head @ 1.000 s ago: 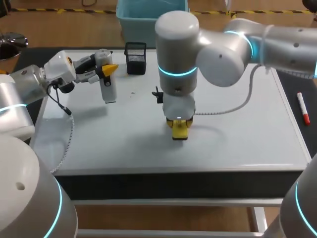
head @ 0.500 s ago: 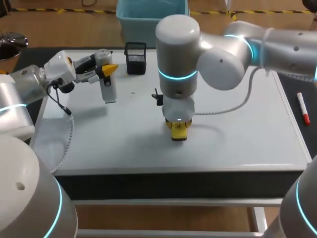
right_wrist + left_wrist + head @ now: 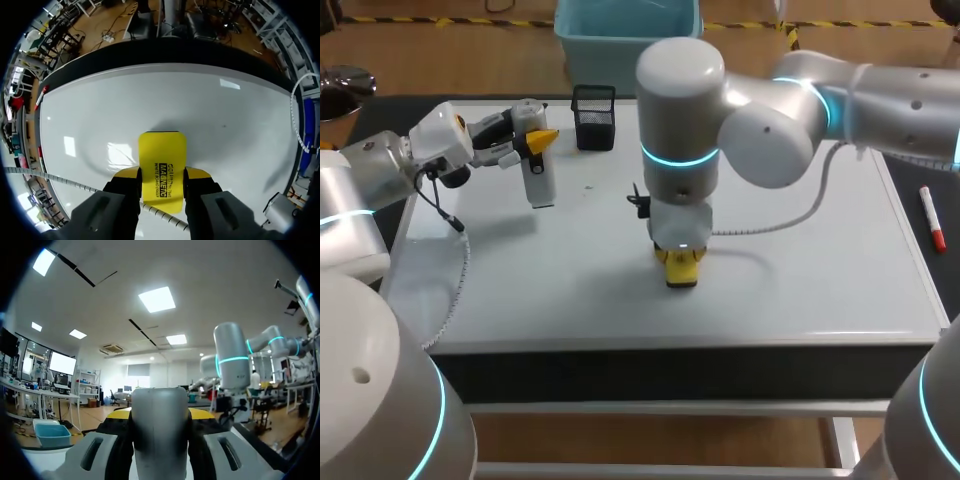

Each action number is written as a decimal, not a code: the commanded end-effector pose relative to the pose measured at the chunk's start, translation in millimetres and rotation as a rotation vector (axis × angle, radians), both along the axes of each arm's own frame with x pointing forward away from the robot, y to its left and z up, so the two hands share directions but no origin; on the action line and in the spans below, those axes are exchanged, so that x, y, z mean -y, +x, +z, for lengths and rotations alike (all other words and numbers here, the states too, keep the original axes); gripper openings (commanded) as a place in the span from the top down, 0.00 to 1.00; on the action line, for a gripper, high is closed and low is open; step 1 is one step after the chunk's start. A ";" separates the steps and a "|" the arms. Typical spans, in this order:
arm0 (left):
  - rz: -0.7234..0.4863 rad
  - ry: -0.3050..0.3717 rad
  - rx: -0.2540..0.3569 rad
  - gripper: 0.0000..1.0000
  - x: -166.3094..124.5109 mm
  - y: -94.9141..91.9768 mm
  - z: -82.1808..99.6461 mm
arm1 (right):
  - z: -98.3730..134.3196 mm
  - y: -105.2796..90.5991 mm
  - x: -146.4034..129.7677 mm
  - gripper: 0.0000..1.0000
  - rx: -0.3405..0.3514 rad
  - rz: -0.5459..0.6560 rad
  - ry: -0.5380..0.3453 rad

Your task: Pick up the inspection probe, press it on each red-marked spot on the whiteboard one by one, put down the probe, pick up the eraser, and wipe off all the red marks.

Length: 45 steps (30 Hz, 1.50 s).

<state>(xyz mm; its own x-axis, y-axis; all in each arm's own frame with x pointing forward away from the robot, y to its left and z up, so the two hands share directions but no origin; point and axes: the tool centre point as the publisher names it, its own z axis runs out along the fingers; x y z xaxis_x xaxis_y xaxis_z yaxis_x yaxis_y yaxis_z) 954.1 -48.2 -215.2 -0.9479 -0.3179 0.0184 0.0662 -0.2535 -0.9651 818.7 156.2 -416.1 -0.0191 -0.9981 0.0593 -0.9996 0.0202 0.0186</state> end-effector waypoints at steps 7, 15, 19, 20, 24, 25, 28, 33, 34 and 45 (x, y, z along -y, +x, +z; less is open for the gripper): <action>-0.001 -0.002 0.001 1.00 0.1 1.0 0.4 | -7.7 2.4 12.4 1.00 0.000 -0.023 -0.007; -0.001 -0.002 0.001 1.00 0.1 1.0 0.4 | -9.4 5.5 32.1 1.00 0.001 -0.065 -0.022; -0.001 -0.002 0.001 1.00 0.1 1.0 0.4 | -9.2 7.4 43.9 1.00 0.005 -0.092 -0.024; -0.001 -0.002 0.001 1.00 0.1 1.0 0.4 | -9.2 7.6 45.6 1.00 0.007 -0.098 -0.025; -0.001 -0.002 0.001 1.00 0.1 1.0 0.4 | -9.7 8.5 56.5 1.00 0.009 -0.125 -0.028; -0.001 -0.002 0.001 1.00 0.1 1.0 0.4 | -9.9 8.5 58.9 1.00 0.009 -0.128 -0.028; -0.001 -0.002 0.001 1.00 0.1 1.0 0.4 | -10.0 9.2 65.9 1.00 0.011 -0.139 -0.032; -0.001 -0.002 0.001 1.00 0.1 1.0 0.4 | -7.5 12.1 76.6 1.00 0.014 -0.153 -0.043; -0.001 -0.002 0.001 1.00 0.1 1.0 0.4 | -6.6 13.0 78.7 1.00 0.015 -0.156 -0.043; -0.001 -0.002 0.001 1.00 0.1 1.0 0.4 | 22.7 57.3 110.5 1.00 -0.063 -0.142 -0.068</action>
<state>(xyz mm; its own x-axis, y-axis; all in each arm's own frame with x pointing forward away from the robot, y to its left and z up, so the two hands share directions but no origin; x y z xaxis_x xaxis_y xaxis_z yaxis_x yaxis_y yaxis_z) 954.1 -48.2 -215.2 -0.9479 -0.3179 0.0184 0.0663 -0.2535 -0.9651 858.5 52.4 -408.5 -0.1624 -0.9780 0.1311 -0.9858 0.1667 0.0220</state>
